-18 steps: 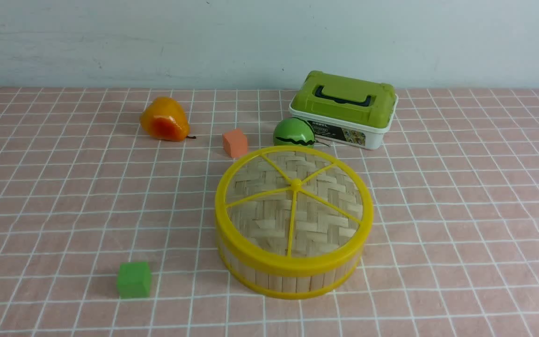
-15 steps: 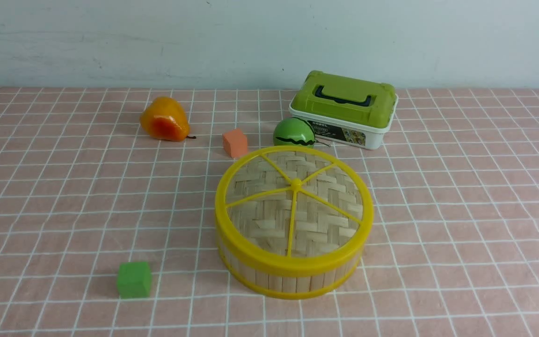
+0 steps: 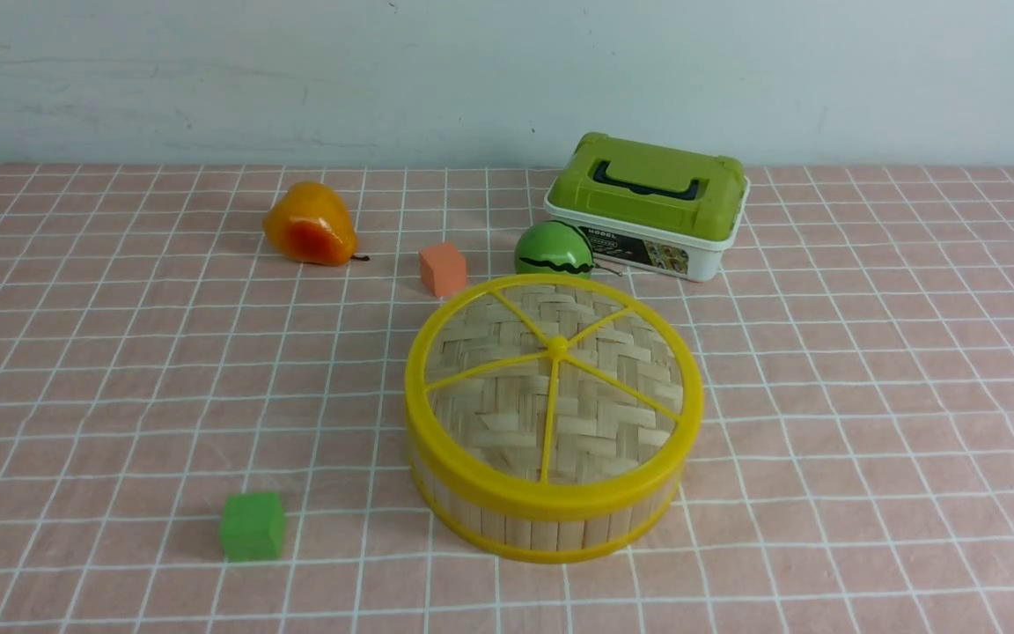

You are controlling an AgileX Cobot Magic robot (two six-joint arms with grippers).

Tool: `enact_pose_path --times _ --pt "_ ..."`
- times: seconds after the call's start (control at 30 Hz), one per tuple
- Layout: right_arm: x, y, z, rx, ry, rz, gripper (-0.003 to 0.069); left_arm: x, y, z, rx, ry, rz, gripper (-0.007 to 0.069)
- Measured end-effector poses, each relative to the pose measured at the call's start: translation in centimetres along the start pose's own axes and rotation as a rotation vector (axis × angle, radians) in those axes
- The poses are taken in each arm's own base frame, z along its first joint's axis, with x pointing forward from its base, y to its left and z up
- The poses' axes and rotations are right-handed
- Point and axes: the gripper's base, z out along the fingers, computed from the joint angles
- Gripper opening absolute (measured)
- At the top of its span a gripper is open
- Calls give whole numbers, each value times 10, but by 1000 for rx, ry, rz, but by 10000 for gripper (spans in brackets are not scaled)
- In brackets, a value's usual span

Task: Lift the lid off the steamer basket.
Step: Use the right arm to lift the lid of the steamer

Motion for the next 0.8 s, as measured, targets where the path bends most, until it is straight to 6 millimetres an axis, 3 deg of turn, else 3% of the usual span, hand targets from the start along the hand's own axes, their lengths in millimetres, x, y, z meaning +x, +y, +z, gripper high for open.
enact_pose_path --times 0.63,0.73,0.8 --pt "0 0 0 5 -1 -12 178 0 0 0 0 0 0 239" --pt "0 2 0 -22 1 62 183 0 0 0 0 0 0 239" --pt "0 7 0 -81 12 279 185 0 0 0 0 0 0 239"
